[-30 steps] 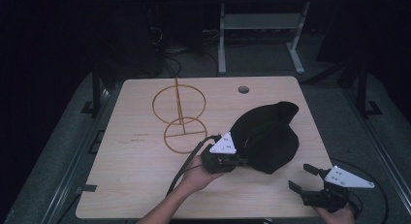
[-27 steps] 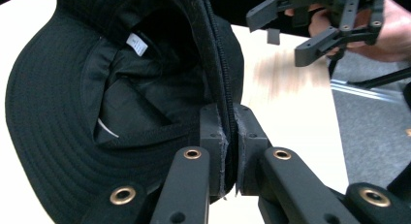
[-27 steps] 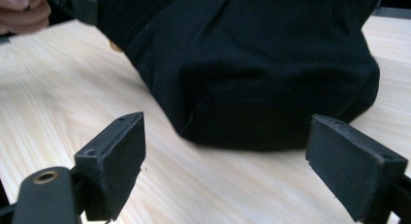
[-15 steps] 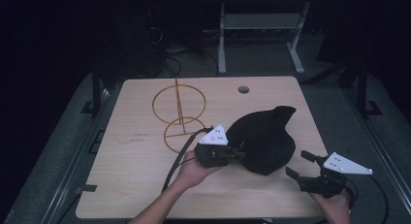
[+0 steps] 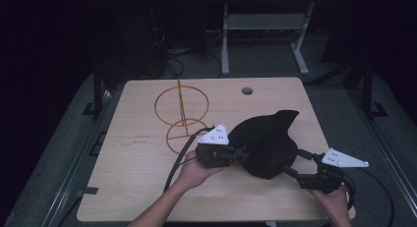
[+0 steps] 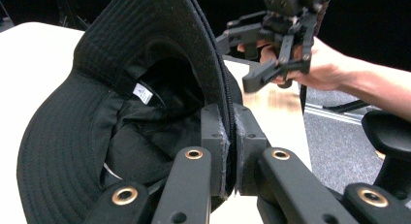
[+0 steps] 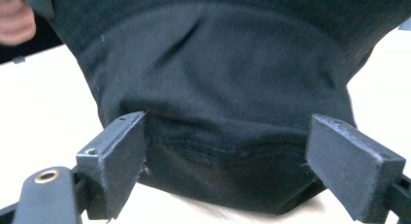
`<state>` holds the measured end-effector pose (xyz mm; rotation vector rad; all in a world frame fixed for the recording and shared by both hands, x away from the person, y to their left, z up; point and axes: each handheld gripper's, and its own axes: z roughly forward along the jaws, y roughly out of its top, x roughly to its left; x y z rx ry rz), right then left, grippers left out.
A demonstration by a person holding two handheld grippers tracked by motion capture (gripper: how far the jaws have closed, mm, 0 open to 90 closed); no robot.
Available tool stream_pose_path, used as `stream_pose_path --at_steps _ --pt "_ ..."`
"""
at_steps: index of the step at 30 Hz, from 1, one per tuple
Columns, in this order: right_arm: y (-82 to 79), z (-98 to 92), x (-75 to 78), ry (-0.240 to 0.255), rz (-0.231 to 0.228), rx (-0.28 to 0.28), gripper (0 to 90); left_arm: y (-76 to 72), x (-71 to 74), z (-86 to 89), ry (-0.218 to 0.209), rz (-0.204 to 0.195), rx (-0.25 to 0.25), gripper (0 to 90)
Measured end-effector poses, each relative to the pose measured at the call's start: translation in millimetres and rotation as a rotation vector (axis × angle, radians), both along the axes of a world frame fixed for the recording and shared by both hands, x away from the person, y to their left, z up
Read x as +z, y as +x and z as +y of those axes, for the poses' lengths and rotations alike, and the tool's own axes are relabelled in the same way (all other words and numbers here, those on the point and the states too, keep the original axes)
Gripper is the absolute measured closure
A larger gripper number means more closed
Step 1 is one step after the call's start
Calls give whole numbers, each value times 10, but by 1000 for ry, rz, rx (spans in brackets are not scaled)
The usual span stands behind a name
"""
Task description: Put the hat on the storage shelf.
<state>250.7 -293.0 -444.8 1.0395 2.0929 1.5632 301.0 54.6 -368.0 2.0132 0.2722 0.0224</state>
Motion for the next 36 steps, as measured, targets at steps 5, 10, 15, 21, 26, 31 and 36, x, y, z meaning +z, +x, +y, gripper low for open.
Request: stream_pose_path --at_steps 5,10,15,21,26,31,36 --pt "55 77 -45 -54 -3 15 211 -2 -4 -8 6 5 -5 853" --pt "117 102 -74 -47 -4 36 359 4 6 -20 -8 9 -5 853" --pt "174 166 -115 -50 1 75 514 8 1 -43 -4 6 -9 855" --pt "182 242 -133 -85 -20 110 785 -7 2 -33 1 -2 -5 854" --pt "148 198 -113 -70 -32 108 855 -8 23 10 3 -9 3 850" --pt "102 167 -62 -48 -54 103 859 -39 34 41 25 -33 20 798" --pt "70 125 -25 -37 -78 92 862 -67 47 61 53 -54 29 751"
